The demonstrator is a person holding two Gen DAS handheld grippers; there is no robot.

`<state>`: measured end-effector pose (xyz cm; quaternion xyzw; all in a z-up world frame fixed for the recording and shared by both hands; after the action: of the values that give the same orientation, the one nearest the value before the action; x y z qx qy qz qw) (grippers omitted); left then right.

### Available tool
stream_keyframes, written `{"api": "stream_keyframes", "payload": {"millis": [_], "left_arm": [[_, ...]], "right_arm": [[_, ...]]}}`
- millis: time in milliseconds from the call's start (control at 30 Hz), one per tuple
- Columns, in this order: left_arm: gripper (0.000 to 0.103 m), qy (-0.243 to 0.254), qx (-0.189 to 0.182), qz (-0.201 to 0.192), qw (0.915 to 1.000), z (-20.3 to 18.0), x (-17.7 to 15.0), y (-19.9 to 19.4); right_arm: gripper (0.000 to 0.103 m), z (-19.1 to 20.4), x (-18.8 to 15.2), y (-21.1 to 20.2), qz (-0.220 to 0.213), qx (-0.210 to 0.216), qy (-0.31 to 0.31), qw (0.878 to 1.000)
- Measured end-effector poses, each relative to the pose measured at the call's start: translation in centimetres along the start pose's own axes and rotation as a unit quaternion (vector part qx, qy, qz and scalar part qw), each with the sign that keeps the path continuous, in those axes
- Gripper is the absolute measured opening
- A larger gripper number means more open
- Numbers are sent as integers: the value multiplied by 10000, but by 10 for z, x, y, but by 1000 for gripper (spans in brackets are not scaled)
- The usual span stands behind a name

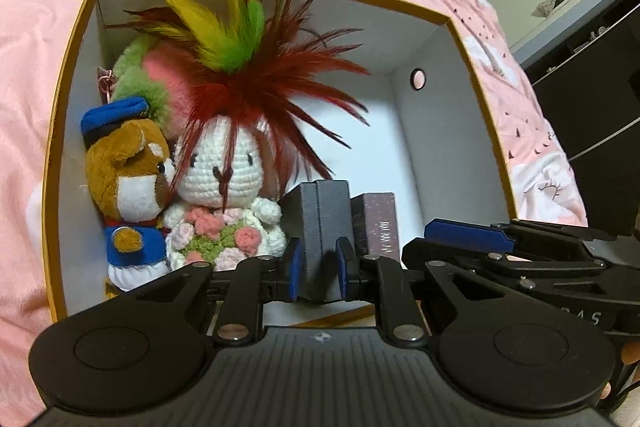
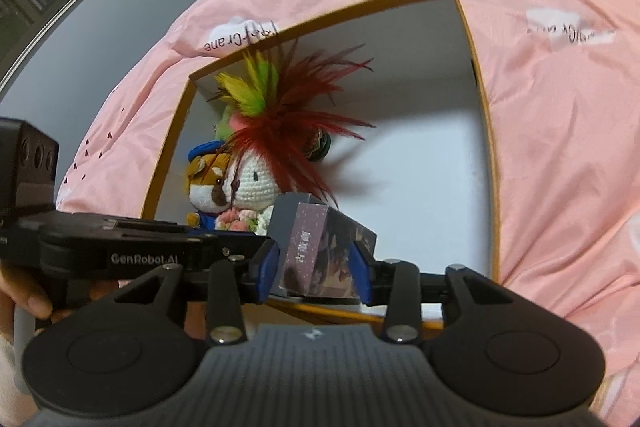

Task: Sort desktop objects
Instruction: 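Lower both boxes into the orange box beside the plush toys and release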

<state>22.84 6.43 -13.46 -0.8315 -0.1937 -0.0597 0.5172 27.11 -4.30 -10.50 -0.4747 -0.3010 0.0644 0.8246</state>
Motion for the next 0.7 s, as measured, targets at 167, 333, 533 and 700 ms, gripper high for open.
{"api": "stream_keyframes", "payload": {"millis": [167,333,533,700], "left_arm": [[19,-33,55,4,10000,-1,-1,1],[19,-94,37,-14,9999,-3,-5,5],[19,-128,97,-95,9998,-3,-7,5],[19,57,257,-481,9985,-11,-8,-10]], "right_arm": [[30,-1,2,-1,-110,-33,-2,9999],[27,2,3,6,-47,178,123,9998],[24,5,-2,13,-21,146,150,9998],[26,12,0,-1,-332,106,-72,9994]]}}
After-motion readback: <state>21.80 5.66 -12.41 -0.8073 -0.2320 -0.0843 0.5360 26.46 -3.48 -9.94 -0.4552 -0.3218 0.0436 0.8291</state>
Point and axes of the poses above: each gripper's, at about its wrist camera, not at the fingertips, and y roughly the way its jaws point, z to its left, x to its top, the point moved 10 cm from there along y, roughly the way its jaws point, and after that the axes turned 5 degrees about z, right-handed, at the moved point
